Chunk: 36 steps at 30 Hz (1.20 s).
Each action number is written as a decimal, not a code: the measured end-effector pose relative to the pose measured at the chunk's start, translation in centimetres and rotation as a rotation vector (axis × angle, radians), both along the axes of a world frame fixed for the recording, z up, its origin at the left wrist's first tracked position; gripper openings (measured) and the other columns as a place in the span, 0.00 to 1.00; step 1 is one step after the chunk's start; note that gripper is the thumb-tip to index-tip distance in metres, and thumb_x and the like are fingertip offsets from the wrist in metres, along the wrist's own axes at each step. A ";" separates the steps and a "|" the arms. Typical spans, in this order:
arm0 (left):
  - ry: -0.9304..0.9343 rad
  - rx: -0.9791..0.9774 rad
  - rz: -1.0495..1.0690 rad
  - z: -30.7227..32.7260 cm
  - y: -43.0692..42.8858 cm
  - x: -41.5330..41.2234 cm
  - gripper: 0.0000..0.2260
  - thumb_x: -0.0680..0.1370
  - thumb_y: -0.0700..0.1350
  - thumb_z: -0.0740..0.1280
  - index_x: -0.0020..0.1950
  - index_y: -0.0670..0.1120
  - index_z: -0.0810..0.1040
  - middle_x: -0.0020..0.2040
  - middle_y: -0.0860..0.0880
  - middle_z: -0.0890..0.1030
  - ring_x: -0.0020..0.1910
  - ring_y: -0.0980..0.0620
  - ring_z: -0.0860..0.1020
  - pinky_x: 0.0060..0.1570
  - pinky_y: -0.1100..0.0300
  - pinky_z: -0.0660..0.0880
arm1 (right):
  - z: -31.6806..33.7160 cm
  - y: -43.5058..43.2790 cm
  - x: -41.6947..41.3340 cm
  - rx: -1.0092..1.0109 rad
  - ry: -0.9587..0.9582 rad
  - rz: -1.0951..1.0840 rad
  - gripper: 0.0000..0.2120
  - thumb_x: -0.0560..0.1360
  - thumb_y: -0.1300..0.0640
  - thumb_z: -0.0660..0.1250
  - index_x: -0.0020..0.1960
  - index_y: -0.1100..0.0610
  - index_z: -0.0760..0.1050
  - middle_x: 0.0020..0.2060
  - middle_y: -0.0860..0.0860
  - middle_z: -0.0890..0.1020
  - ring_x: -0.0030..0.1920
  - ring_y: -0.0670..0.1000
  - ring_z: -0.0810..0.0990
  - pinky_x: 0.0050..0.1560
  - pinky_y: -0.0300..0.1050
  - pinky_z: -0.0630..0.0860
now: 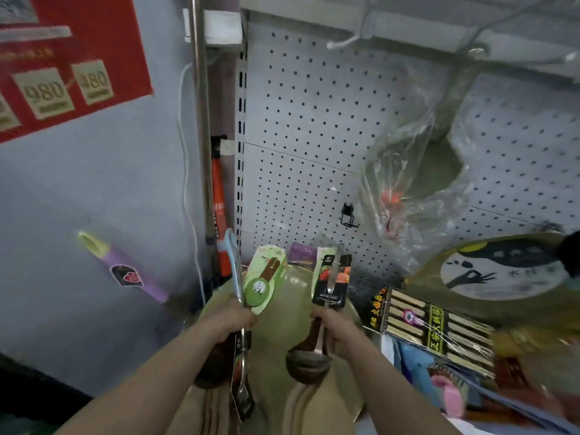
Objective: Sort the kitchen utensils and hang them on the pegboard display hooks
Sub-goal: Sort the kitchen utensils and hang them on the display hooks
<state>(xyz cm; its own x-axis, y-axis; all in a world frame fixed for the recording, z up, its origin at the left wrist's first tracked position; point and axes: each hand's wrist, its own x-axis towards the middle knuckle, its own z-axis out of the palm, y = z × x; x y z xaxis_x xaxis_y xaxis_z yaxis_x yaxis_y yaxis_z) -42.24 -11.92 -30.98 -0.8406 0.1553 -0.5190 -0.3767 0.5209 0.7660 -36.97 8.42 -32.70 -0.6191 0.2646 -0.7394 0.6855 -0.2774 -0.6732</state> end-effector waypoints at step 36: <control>0.371 -0.163 -0.356 -5.1 4.5 -4.0 0.27 0.77 0.37 0.66 0.74 0.49 0.62 0.51 0.49 0.80 0.38 0.55 0.76 0.29 0.66 0.68 | -1.9 0.7 2.1 0.646 -0.041 0.210 0.31 0.76 0.46 0.69 0.73 0.56 0.63 0.66 0.58 0.74 0.61 0.56 0.76 0.57 0.48 0.75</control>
